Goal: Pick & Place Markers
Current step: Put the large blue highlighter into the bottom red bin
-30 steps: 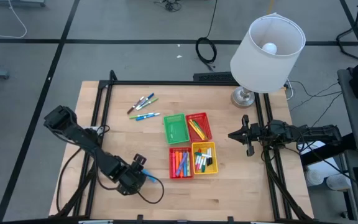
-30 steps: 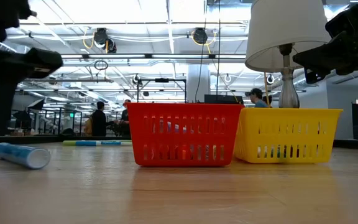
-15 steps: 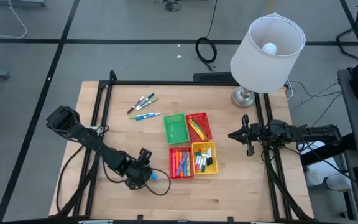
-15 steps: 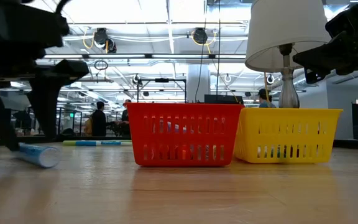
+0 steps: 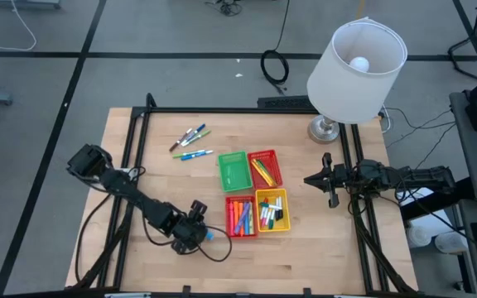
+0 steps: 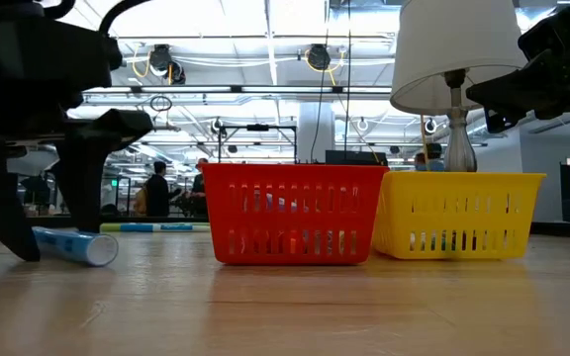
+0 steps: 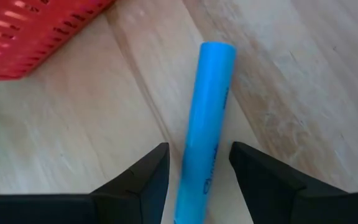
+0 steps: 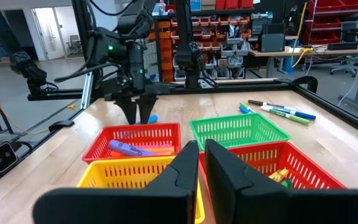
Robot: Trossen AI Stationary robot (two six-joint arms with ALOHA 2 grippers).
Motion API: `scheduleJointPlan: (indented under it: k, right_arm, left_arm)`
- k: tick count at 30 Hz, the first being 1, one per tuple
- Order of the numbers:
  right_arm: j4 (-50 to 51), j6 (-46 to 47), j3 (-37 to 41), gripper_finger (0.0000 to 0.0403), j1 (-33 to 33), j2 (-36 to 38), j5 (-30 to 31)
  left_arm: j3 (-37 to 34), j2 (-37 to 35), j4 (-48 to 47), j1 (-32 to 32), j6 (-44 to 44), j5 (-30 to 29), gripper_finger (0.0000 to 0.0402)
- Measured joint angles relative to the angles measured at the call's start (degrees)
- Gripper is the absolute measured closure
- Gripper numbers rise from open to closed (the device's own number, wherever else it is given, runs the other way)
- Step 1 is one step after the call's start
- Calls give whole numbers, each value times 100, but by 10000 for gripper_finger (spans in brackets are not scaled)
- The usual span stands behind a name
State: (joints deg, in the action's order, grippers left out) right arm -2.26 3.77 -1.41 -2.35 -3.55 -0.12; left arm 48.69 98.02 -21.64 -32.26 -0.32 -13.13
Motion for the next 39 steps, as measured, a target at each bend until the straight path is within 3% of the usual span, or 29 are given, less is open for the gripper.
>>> scheduleJointPlan:
  k: [12,17,31,39]
  right_arm:
    - [4,2,1,385,-1,0,2]
    - [7,1,0,385,0,0,2]
    - [11,2,2,385,0,0,2]
    - [11,1,2,385,0,0,2]
  left_arm:
    - [-11,8,84,404,-568,688,214]
    - [-13,11,64,628,-936,1159,234]
    - [-36,24,370,653,-339,1172,314]
    - [-29,39,770,646,-1706,744,320]
